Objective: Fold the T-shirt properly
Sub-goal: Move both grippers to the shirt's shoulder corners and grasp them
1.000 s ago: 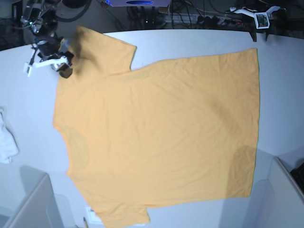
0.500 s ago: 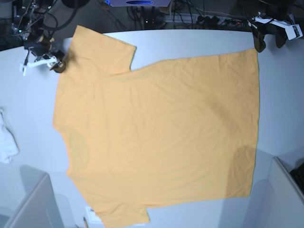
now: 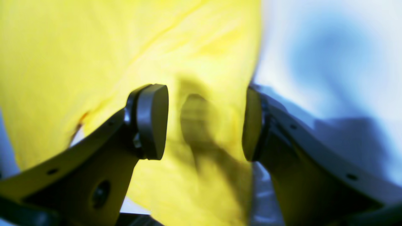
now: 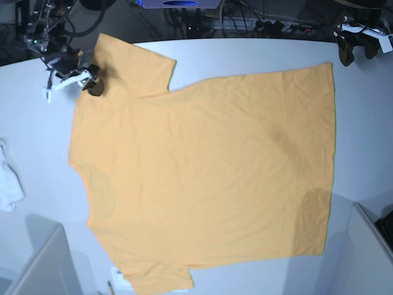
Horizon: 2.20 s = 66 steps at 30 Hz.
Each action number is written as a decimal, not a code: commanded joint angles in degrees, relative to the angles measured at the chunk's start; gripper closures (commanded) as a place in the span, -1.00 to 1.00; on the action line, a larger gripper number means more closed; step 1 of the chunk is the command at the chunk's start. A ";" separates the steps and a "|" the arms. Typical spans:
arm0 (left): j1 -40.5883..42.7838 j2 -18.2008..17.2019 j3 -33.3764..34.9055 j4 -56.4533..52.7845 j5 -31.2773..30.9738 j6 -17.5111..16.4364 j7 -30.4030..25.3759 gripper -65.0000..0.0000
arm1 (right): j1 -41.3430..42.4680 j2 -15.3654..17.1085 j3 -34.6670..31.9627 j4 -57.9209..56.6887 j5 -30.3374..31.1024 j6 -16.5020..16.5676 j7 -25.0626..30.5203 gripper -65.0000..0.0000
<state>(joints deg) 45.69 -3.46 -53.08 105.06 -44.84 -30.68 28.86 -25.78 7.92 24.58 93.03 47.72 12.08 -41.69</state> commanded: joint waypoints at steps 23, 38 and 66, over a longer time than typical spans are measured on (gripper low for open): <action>-8.20 -0.10 1.08 -12.26 -0.83 -1.72 6.61 -0.50 | -1.25 -0.49 -0.53 -0.59 -2.14 -1.31 -6.97 1.00; -14.18 0.96 3.72 -16.48 -0.92 -1.72 11.71 -0.50 | -1.43 -0.49 -0.53 -0.42 -2.14 -1.31 -7.23 1.00; -20.42 2.72 6.71 -22.99 -0.74 -1.63 11.71 0.64 | -0.99 -0.41 -0.45 -0.68 -2.14 -1.31 -6.70 1.00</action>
<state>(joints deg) 24.36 -0.78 -46.41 82.15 -47.88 -33.12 37.76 -26.24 7.20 23.99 92.62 48.53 12.05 -46.26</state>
